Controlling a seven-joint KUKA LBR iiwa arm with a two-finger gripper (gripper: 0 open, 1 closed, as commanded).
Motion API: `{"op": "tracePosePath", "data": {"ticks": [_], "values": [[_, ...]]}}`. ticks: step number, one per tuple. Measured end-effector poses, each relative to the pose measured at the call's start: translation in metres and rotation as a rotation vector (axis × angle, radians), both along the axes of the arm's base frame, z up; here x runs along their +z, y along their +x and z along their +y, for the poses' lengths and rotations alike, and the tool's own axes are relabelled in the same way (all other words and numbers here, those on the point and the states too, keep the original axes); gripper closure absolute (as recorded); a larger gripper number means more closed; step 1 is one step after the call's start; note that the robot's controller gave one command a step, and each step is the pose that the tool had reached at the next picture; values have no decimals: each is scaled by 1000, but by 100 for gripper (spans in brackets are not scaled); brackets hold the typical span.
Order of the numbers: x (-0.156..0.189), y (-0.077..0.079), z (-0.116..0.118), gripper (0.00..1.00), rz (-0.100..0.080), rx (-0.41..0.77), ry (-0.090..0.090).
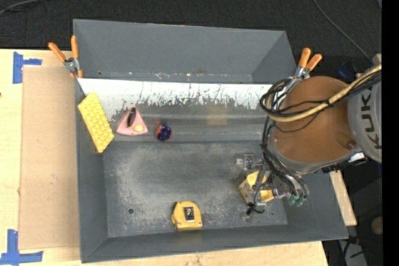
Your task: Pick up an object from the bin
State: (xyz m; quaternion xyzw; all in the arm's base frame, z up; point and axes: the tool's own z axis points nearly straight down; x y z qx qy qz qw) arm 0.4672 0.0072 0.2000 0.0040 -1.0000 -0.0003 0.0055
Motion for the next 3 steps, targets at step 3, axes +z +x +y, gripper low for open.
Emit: {"op": "tracePosePath", "data": {"ticks": [3], "values": [[-83,27,-101,0,-11,106,3]]}}
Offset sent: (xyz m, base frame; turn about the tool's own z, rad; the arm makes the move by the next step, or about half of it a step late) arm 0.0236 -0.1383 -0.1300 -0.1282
